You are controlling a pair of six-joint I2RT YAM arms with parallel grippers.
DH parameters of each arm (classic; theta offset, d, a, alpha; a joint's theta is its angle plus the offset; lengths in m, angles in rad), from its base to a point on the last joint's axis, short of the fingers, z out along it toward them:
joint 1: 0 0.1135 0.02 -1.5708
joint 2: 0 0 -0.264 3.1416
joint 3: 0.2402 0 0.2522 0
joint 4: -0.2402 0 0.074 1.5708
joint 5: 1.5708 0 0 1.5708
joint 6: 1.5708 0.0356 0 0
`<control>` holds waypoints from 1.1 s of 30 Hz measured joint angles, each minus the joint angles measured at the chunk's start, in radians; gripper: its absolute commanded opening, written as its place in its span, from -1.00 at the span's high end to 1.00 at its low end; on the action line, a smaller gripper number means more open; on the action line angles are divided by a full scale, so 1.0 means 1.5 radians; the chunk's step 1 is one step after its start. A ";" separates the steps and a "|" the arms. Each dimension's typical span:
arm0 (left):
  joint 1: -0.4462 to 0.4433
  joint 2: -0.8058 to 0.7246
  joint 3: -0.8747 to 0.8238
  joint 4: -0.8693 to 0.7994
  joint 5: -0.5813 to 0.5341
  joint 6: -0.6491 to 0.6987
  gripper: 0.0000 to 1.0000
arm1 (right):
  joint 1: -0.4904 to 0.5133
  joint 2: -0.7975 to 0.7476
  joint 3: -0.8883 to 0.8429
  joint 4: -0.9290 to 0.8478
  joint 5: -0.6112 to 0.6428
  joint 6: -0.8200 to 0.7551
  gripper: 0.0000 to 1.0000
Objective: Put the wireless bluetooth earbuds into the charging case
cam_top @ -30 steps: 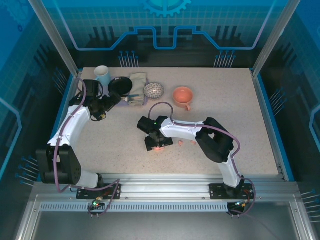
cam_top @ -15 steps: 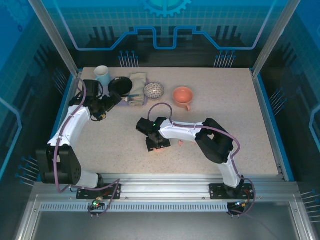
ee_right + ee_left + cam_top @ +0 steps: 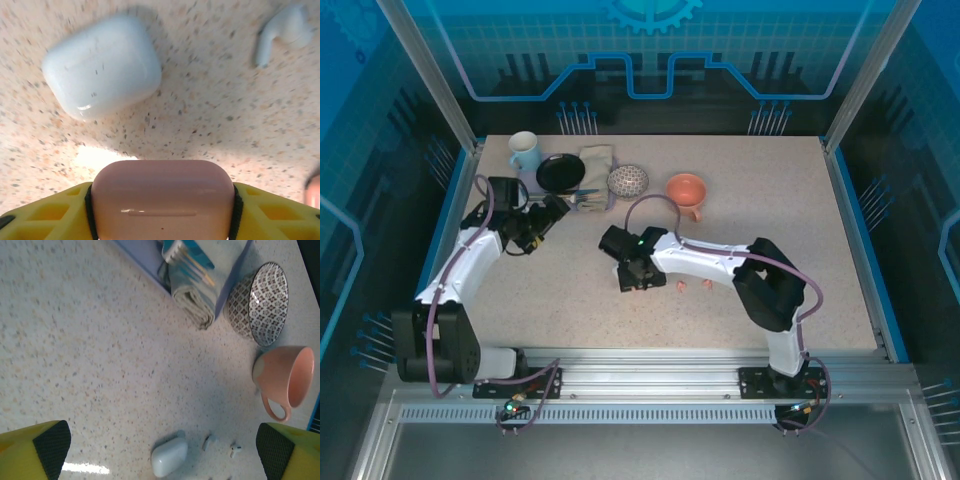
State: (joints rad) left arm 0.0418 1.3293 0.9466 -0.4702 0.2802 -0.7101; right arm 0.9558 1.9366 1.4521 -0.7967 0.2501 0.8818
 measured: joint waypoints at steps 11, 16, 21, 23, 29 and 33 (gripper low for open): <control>-0.155 -0.157 -0.299 0.264 0.029 -0.120 -0.98 | -0.120 -0.040 0.000 0.045 -0.028 0.063 -0.20; -0.273 -0.144 -0.339 0.392 0.001 -0.128 -0.98 | -0.145 -0.040 0.001 0.065 -0.056 0.089 -0.20; -0.359 -0.063 -0.339 0.515 -0.027 -0.114 -0.89 | -0.155 -0.040 0.002 0.086 -0.091 0.118 -0.21; -0.385 -0.027 -0.338 0.551 -0.040 -0.107 -0.81 | -0.158 -0.040 0.002 0.096 -0.108 0.131 -0.20; -0.419 0.052 -0.328 0.652 -0.075 -0.098 -0.63 | -0.170 -0.040 0.002 0.116 -0.141 0.164 -0.20; -0.422 0.075 -0.327 0.715 -0.107 -0.099 -0.57 | -0.175 -0.040 0.002 0.128 -0.165 0.188 -0.20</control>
State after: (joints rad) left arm -0.5911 1.4418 0.4557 0.6029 0.1204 -0.8585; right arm 0.6930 1.8759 1.4548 -0.6052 0.0025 1.1641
